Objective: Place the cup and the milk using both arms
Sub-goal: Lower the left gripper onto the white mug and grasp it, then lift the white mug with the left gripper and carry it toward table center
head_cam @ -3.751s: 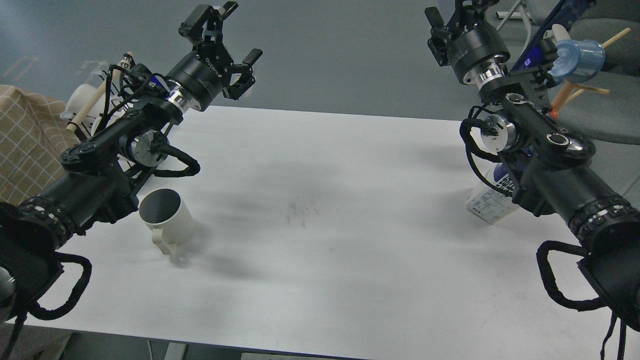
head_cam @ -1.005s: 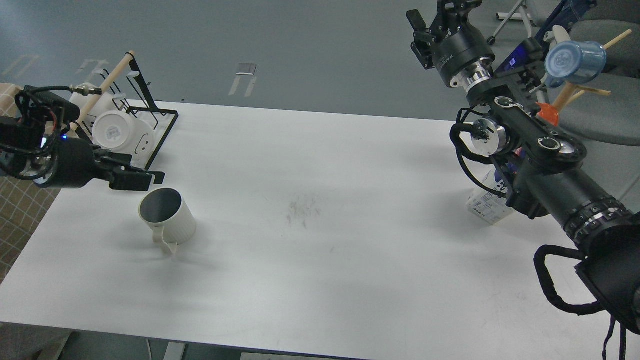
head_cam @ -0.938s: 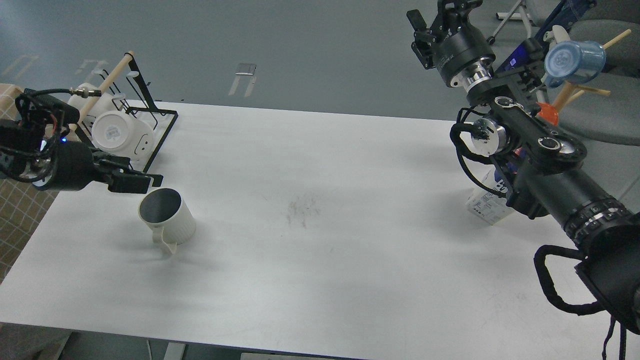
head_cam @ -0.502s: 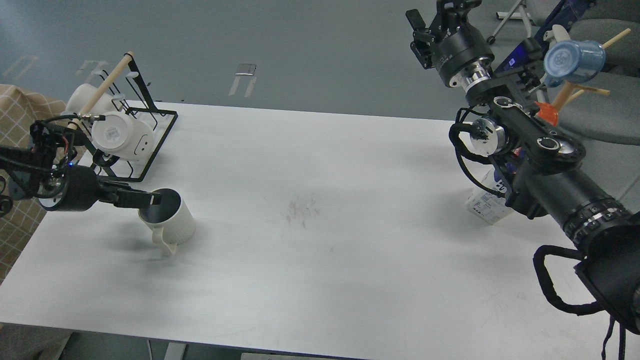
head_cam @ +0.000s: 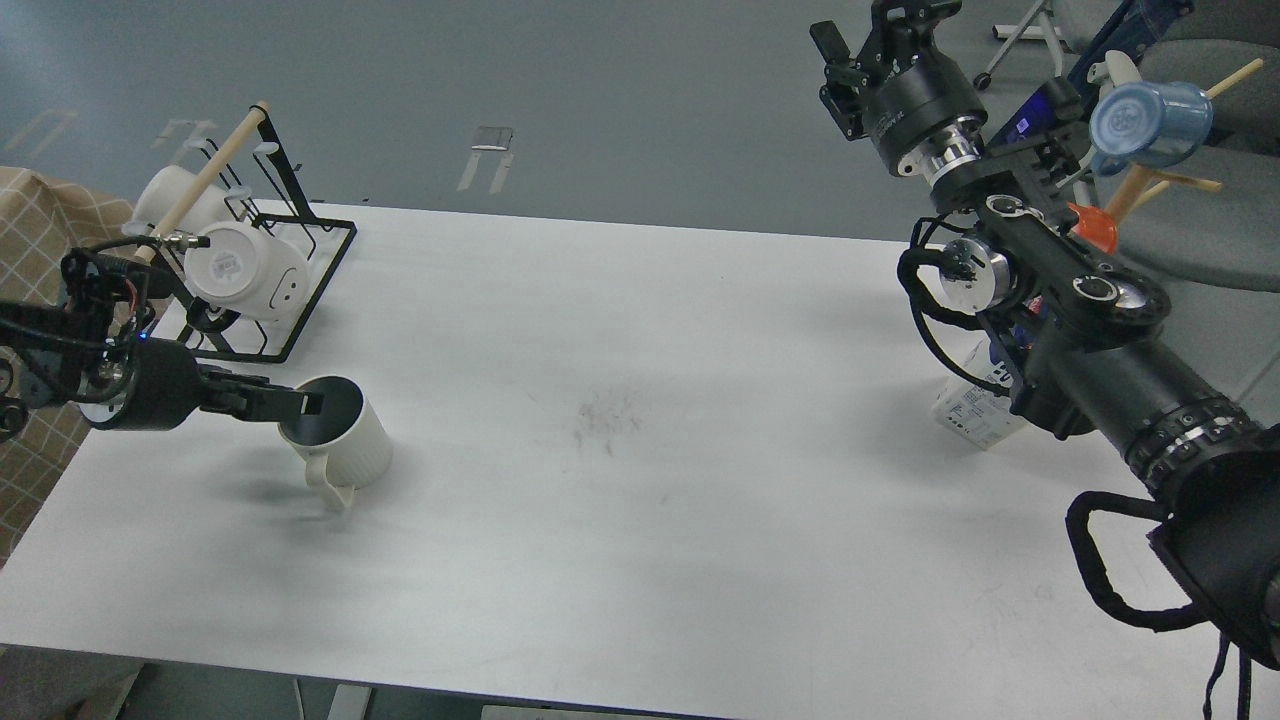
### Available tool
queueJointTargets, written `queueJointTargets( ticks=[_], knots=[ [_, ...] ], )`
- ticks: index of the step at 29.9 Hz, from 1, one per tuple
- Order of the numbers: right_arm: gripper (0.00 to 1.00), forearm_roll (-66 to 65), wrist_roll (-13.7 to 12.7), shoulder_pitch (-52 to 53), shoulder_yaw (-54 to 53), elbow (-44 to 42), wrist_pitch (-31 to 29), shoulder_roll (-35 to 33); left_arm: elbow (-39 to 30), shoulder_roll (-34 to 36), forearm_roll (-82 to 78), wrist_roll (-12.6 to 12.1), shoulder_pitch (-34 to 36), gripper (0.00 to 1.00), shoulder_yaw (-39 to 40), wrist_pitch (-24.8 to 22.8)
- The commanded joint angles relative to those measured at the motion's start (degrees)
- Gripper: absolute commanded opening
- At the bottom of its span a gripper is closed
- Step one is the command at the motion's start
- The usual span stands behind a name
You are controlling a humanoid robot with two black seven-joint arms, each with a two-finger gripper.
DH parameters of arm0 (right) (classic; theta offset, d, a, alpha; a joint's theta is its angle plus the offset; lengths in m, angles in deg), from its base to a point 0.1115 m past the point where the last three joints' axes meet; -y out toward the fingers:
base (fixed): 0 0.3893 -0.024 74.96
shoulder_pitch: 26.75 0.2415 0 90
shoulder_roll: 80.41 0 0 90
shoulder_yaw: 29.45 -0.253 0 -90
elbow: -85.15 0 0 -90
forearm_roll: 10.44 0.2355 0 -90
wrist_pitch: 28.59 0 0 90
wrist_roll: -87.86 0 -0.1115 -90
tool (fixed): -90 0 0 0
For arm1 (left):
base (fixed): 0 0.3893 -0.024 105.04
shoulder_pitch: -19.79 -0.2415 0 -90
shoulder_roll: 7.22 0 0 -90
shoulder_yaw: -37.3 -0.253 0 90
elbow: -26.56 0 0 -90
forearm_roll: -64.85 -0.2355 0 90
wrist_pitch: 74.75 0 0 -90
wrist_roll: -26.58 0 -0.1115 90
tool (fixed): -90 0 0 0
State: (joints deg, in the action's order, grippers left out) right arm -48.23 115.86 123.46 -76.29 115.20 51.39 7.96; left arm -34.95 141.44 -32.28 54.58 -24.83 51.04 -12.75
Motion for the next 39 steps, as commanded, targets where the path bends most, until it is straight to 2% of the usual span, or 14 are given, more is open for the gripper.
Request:
queueJointTargets(
  ticks=[1, 8, 9, 11, 12, 26, 32, 33, 35, 39],
  knots=[
    [0.99, 0.00, 0.00, 0.00, 0.00, 0.00, 0.00, -0.04, -0.01, -0.03, -0.07, 0.00, 0.06, 0.47, -0.90, 0.00],
    [0.99, 0.00, 0.00, -0.18, 0.00, 0.00, 0.00, -0.04, -0.27, -0.12, -0.16, 0.00, 0.06, 0.44, -0.91, 0.00],
    [0.99, 0.00, 0.00, -0.53, 0.00, 0.09, 0.00, 0.04, -0.18, -0.12, -0.08, 0.00, 0.06, 0.37, -0.99, 0.00],
    [0.99, 0.00, 0.00, -0.53, 0.00, 0.09, 0.00, 0.04, -0.27, -0.12, -0.42, 0.00, 0.06, 0.05, -0.99, 0.00],
    [0.99, 0.00, 0.00, -0.53, 0.00, 0.09, 0.00, 0.04, -0.18, -0.03, -0.77, 0.00, 0.15, 0.00, -0.99, 0.00],
    [0.99, 0.00, 0.00, -0.27, -0.09, 0.01, 0.00, -0.22, -2.46, 0.76, -0.60, 0.00, 1.81, 0.00, -0.21, 0.00],
    [0.99, 0.00, 0.00, 2.10, -0.09, -0.17, 0.35, -0.57, -7.56, 0.32, -0.16, 0.00, 15.06, 0.00, 0.06, 0.00],
    [0.99, 0.00, 0.00, 2.10, -0.09, -0.17, 0.36, -0.57, -7.56, 0.32, -0.16, 0.00, 15.09, 0.00, 0.06, 0.00],
    [0.99, 0.00, 0.00, 4.20, 0.00, -0.78, 0.70, -0.57, -8.00, -3.87, 1.06, 0.00, 19.73, 0.00, 0.06, 0.00],
    [0.99, 0.00, 0.00, 7.46, 0.00, -1.23, 2.11, -0.57, -6.95, -10.83, 1.42, 0.00, 21.51, 0.00, -0.20, 0.00]
  ],
)
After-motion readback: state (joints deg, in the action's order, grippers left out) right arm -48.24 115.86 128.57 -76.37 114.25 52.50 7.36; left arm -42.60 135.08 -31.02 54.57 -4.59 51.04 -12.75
